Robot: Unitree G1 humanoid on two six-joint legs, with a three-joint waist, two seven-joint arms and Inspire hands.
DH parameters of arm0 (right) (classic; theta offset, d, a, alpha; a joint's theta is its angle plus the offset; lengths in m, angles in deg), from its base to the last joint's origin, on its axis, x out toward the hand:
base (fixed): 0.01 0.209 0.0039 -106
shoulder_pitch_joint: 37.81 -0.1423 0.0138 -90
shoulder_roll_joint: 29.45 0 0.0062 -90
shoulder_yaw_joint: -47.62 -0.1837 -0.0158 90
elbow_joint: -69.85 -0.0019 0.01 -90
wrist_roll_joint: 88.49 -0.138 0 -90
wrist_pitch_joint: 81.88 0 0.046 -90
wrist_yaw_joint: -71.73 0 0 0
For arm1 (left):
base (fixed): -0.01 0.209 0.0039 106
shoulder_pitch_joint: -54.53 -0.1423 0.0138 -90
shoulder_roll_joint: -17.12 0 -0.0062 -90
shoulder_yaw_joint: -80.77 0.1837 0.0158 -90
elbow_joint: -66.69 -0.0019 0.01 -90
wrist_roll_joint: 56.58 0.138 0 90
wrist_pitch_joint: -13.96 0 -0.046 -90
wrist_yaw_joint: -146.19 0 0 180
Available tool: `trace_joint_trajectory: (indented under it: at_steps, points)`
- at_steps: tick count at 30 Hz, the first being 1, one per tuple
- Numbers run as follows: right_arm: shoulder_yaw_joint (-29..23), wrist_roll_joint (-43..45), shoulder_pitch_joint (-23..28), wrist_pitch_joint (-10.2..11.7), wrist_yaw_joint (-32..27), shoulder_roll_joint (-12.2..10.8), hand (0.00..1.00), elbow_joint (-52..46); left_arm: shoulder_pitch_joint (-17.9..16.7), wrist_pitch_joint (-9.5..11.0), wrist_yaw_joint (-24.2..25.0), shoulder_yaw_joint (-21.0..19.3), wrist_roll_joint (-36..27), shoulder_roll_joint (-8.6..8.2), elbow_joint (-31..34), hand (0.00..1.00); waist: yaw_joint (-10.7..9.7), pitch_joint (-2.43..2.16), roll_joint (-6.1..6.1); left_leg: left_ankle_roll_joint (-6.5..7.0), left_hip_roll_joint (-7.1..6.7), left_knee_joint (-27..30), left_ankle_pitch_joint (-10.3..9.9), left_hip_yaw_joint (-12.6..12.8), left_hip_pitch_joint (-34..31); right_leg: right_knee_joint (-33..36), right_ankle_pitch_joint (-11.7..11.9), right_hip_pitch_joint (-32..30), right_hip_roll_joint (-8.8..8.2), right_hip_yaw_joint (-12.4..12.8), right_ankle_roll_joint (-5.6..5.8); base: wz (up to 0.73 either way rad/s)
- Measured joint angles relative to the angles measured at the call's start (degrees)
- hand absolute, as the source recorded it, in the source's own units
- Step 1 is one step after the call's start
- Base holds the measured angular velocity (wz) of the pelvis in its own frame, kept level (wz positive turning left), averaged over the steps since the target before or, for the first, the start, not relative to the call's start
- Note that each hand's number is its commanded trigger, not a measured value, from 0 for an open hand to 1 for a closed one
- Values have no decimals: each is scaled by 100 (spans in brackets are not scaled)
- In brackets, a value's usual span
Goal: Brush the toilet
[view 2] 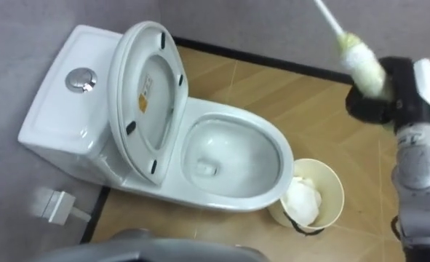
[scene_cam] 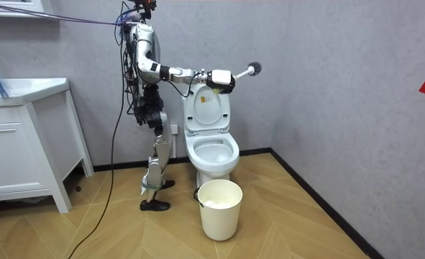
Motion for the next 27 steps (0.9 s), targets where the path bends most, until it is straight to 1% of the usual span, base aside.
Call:
trace_joint_trajectory:
  at_steps: [1, 2, 3, 4, 5, 6, 7, 9, 10, 11, 13, 14, 15, 17, 19, 21, 27]
  points:
    - [-18, -39, 20, -1, -22, -48, 100, 0, 46, -19, 0, -29, -26, -15, 2, 0, -32, -4, -4, 0, -1, -21, 0, 6, 23, -8, 11, 13, 0, 2, 1, -10]
    - [-27, -192, 58, -7, -67, -170, 100, 6, 124, -81, -9, -39, -23, -42, 19, 0, -66, -16, 12, 0, 0, -67, -1, 18, 68, -5, 18, 25, 7, 38, 4, -18]
    - [-26, -402, 119, -5, -128, -309, 100, 55, 209, -155, -25, -38, -20, -67, 31, 0, -104, -27, 66, -2, 0, -137, -1, 78, 129, -10, 28, 30, 30, 110, 9, -22]
    - [-24, -478, 134, 0, -160, -384, 91, 111, 248, -186, -33, -36, -16, -79, 45, 0, -123, -34, 66, -2, 0, -151, -1, 96, 163, -9, 29, 44, 31, 145, 10, -19]
    - [-23, -566, 133, -1, -216, -545, 53, 327, 331, -243, -36, -33, -17, -87, 52, 0, -188, -51, 95, -1, -5, -166, -2, 110, 195, -4, 31, 59, 29, 165, 13, -11]
    - [-26, -610, 138, -48, -242, -686, 5, 549, 417, -290, -36, -35, -17, -88, 64, 0, -227, -63, 113, 1, -9, -180, -3, 131, 220, 0, 32, 59, 26, 224, 14, -12]
    - [-28, -632, 141, -84, -243, -754, 0, 687, 438, -304, -35, -41, -19, -95, 94, 0, -244, -66, 131, 3, -9, -188, -4, 150, 236, -2, 32, 59, 27, 274, 14, -14]
    - [-25, -802, 261, -241, -279, -992, 0, 1163, 467, -399, -37, -51, -15, -175, 349, 0, -334, -101, 227, 8, -17, -217, -7, 187, 282, -1, 38, 70, 7, 303, 26, -13]
    - [-17, -829, 286, -271, -293, -1051, 0, 1281, 499, -415, -37, -51, -7, -199, 370, 0, -343, -101, 239, 9, -16, -221, -7, 220, 290, -1, 38, 68, 6, 314, 26, -18]
    - [3, -901, 313, -317, -298, -1143, 0, 1529, 578, -439, -37, -53, 6, -241, 370, 0, -342, -85, 273, 10, -8, -236, -8, 290, 334, 5, 39, 70, 10, 362, 27, -28]
    - [45, -1015, 317, -382, -299, -1264, 0, 1943, 635, -440, -36, -56, 17, -290, 372, 0, -338, -93, 333, 10, -3, -336, -8, 375, 470, 13, 40, 123, 20, 452, 29, -30]
    - [48, -1063, 317, -395, -315, -1341, 0, 2200, 648, -435, -34, -65, -7, -312, 413, 0, -349, -109, 364, 10, 9, -360, -10, 436, 539, 15, 41, 157, 22, 494, 29, -26]
    - [48, -1178, 315, -396, -374, -1421, 0, 2429, 690, -424, -35, -65, -26, -323, 444, 0, -352, -109, 390, 6, 14, -366, -15, 459, 564, 14, 41, 166, 29, 535, 29, -22]
    - [54, -1522, 318, -400, -472, -1508, 0, 2685, 764, -407, -35, -48, -23, -348, 449, 0, -362, -107, 407, 6, 17, -359, -17, 464, 564, 14, 45, 164, 44, 605, 32, -7]
    - [58, -1799, 278, -397, -575, -1568, 0, 3053, 816, -393, -39, -40, -31, -396, 429, 0, -354, -106, 408, 8, 17, -343, -17, 465, 571, 5, 48, 168, 48, 619, 34, 0]
    - [61, -2088, 257, -390, -695, -1649, 0, 3475, 842, -336, -39, -40, -31, -492, 424, 0, -353, -103, 415, 13, 12, -323, -20, 464, 570, -19, 49, 169, 43, 620, 37, 0]
    - [222, -2163, 258, -378, -868, -1705, 0, 4006, 716, -328, -38, -35, -24, -501, 427, 0, -362, -93, 443, 13, 9, -323, -20, 464, 577, -85, 63, 195, 61, 620, 42, 0]
